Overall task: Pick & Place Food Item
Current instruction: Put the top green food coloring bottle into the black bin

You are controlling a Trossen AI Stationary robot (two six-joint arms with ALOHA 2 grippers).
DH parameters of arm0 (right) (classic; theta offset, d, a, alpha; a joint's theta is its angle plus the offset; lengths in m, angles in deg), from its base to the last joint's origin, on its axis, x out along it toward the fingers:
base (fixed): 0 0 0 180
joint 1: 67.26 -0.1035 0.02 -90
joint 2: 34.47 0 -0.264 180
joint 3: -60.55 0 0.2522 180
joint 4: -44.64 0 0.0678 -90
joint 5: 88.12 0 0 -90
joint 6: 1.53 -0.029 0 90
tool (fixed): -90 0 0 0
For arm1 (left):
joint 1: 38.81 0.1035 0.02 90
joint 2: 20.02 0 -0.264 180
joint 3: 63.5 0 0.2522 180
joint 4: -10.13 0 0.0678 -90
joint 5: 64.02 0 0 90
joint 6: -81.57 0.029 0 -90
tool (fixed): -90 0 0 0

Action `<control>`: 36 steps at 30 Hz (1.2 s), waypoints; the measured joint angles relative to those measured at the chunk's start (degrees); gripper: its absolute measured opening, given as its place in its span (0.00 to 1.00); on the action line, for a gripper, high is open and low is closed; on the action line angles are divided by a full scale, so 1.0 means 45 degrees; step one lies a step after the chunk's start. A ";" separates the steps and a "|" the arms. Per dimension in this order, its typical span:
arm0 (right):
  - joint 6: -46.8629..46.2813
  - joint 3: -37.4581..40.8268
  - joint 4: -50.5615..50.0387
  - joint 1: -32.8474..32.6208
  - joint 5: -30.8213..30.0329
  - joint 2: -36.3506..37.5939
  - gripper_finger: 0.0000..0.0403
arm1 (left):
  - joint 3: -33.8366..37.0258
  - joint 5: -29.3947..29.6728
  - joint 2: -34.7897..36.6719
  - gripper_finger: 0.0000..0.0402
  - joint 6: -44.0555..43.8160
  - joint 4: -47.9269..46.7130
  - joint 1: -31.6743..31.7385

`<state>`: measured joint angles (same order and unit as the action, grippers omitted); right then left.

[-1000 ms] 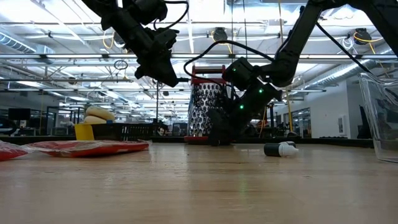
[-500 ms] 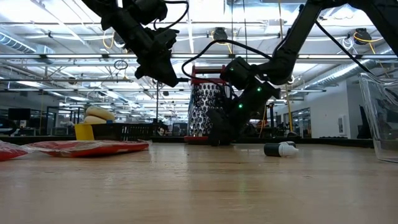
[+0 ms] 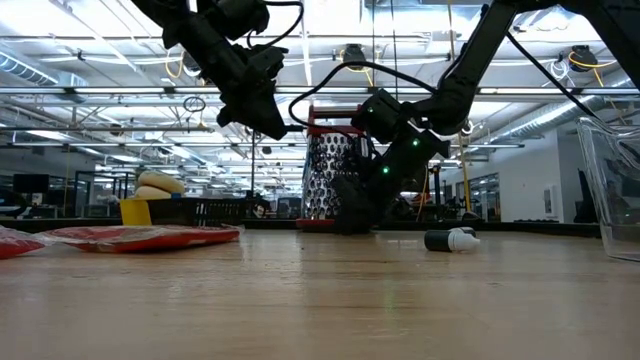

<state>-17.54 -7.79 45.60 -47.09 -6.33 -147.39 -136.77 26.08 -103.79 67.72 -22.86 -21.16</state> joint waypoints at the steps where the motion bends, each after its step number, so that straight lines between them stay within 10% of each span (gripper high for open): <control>1: -0.0003 0.0000 0.0005 -0.0002 0.0032 0.0003 0.37 | -0.0003 0.0000 0.0000 0.20 0.0001 0.0000 0.0000; 9: 0.0142 0.0005 0.0025 -0.0011 0.0619 0.0005 0.17 | 0.0000 0.0000 0.0000 0.20 0.0014 0.0000 0.0000; 19: 0.1259 0.0010 -0.0147 -0.0294 0.1388 0.0460 0.21 | -0.0002 0.0000 0.0000 0.20 0.0036 0.0000 -0.0010; 36: 0.3440 0.0490 -0.0181 -0.1872 0.4220 0.6299 0.17 | -0.0005 -0.1134 0.0000 0.20 0.2880 0.2370 -0.1317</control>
<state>-2.06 -5.59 44.79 -55.52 12.66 -119.05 -136.79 20.98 -103.79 80.68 -12.19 -27.08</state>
